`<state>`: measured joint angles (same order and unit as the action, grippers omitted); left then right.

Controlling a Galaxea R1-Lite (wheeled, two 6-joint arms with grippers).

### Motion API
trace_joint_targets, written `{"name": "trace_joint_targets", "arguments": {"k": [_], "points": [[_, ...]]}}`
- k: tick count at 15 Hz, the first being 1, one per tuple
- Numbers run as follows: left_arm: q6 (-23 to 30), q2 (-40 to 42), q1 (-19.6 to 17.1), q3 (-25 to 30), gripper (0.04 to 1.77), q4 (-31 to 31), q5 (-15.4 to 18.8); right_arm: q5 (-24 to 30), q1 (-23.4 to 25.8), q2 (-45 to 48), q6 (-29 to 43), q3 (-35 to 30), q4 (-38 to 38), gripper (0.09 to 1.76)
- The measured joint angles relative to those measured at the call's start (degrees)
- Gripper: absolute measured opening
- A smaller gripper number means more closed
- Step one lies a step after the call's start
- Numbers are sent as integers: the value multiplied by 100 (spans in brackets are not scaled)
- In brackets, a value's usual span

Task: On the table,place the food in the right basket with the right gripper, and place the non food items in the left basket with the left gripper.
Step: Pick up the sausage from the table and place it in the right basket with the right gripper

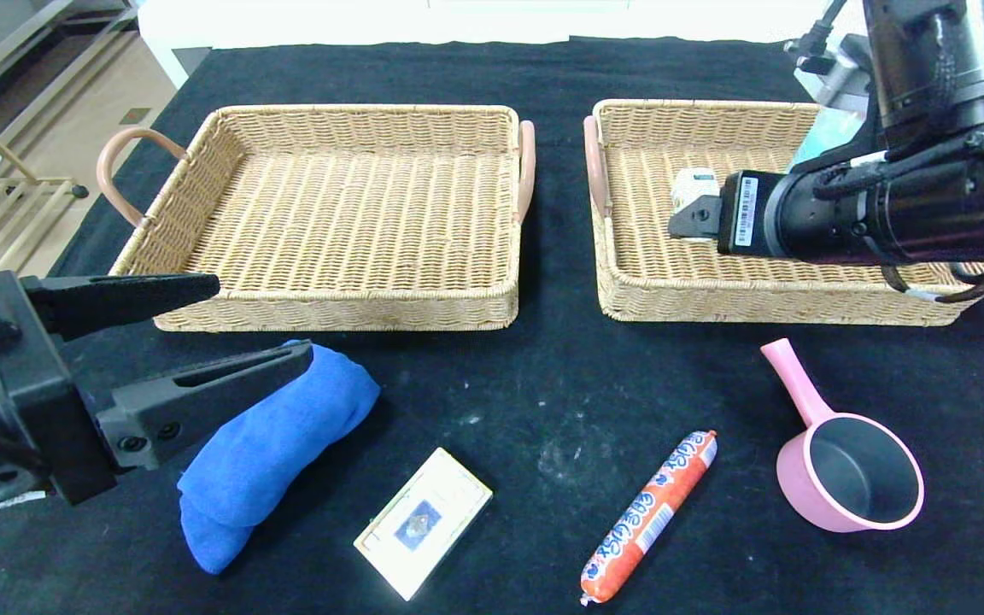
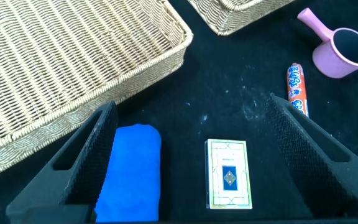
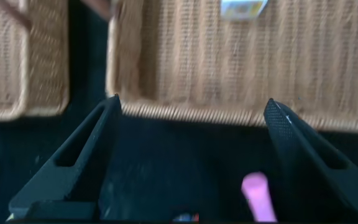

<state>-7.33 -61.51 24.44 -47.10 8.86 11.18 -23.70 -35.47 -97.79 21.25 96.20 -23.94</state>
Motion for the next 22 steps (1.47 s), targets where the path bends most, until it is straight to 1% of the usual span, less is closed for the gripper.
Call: {"name": "trace_joint_targets", "arguments": {"k": [4, 8, 10, 12, 15, 18, 19, 22], "points": [[-2, 5, 0, 0, 172, -11, 0, -293, -516, 163, 691, 13, -844, 169], [-2, 7, 0, 0, 172, -16, 0, -300, -1011, 173, 1477, 20, -1775, 170], [0, 7, 0, 0, 172, -16, 0, -297, -1165, 90, 1896, 17, -2128, 170], [-2, 9, 0, 0, 172, -21, 0, -251, -1235, -24, 2205, -13, -2269, 170], [0, 9, 0, 6, 172, -22, 0, 30, -1325, -157, 2472, -99, -2371, 170], [-2, 2, 4, 9, 172, -24, 0, 113, -1432, -333, 2836, -138, -2581, 170], [-2, 2, 6, 9, 172, -22, 0, 135, -1465, -386, 2925, -160, -2614, 170], [-2, 2, 4, 9, 172, -22, 1, 449, -1493, -527, 3046, -249, -2625, 170]]}}
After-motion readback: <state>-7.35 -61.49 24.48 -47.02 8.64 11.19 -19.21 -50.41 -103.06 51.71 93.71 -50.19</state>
